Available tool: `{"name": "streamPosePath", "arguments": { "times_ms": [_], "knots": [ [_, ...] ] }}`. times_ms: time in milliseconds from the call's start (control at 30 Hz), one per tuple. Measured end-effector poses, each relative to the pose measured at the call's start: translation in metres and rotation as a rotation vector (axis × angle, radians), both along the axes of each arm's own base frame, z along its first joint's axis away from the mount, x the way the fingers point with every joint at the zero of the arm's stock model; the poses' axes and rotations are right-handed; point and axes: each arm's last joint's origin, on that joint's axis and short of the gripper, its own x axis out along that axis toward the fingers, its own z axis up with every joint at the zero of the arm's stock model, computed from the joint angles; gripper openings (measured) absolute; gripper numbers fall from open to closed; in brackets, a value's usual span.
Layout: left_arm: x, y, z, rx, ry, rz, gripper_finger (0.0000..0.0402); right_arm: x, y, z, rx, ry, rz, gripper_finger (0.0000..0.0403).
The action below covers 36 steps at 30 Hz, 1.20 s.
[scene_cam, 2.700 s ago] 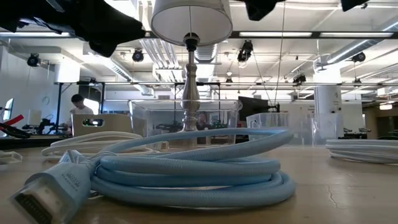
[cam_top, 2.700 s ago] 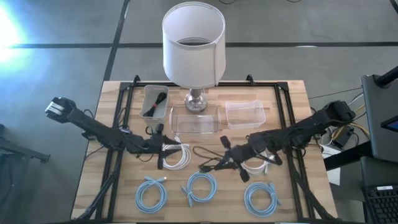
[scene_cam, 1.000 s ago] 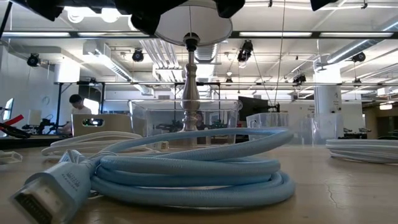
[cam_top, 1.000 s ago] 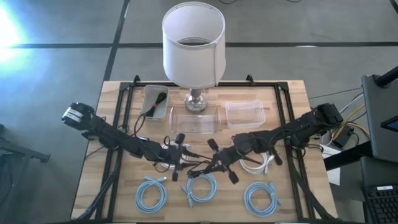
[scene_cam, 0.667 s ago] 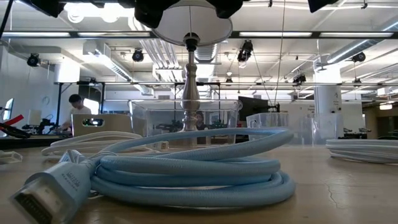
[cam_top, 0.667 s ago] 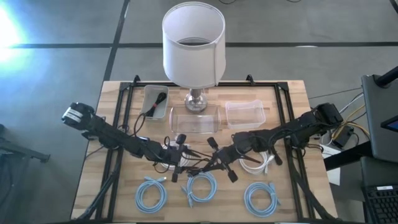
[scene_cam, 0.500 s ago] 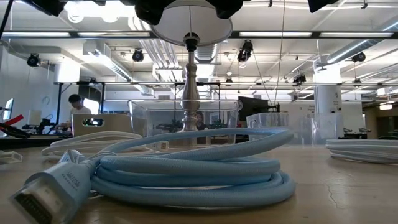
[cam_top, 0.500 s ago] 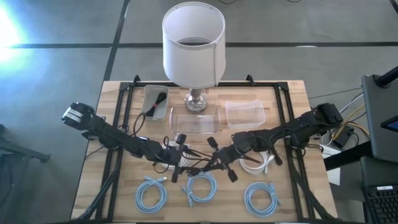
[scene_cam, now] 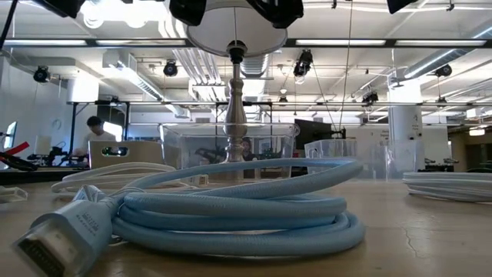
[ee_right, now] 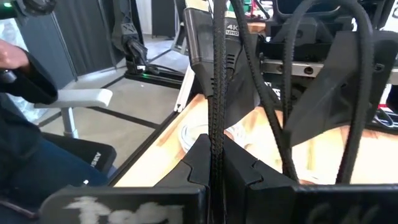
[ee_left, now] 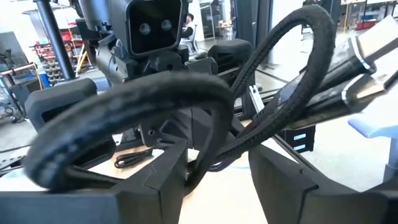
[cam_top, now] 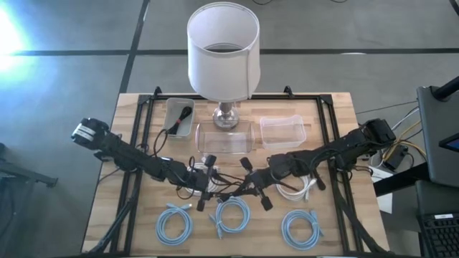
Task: Pick & Place USB Port
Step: Put the left black charger cable into the gray bin
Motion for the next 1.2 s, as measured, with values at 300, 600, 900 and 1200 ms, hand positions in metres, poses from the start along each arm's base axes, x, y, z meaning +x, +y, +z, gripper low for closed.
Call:
{"name": "streamPosePath", "arguments": {
  "times_ms": [300,600,900,1200],
  "knots": [
    [0.004,-0.002,-0.008,0.010,0.021,-0.027,0.0078,0.000,-0.003,-0.004,-0.029,0.028,-0.109,0.0013],
    [0.005,-0.002,-0.010,0.017,0.029,-0.024,0.0016,0.000,-0.003,-0.005,-0.018,0.046,-0.133,0.0013],
    [0.005,-0.001,-0.012,0.018,0.043,0.006,0.0022,0.000,-0.005,-0.010,-0.035,0.093,-0.159,0.0070],
    [0.005,0.001,-0.020,-0.015,0.129,0.106,0.0017,-0.002,-0.008,-0.013,-0.063,0.138,-0.200,0.0136]
  ]
}}
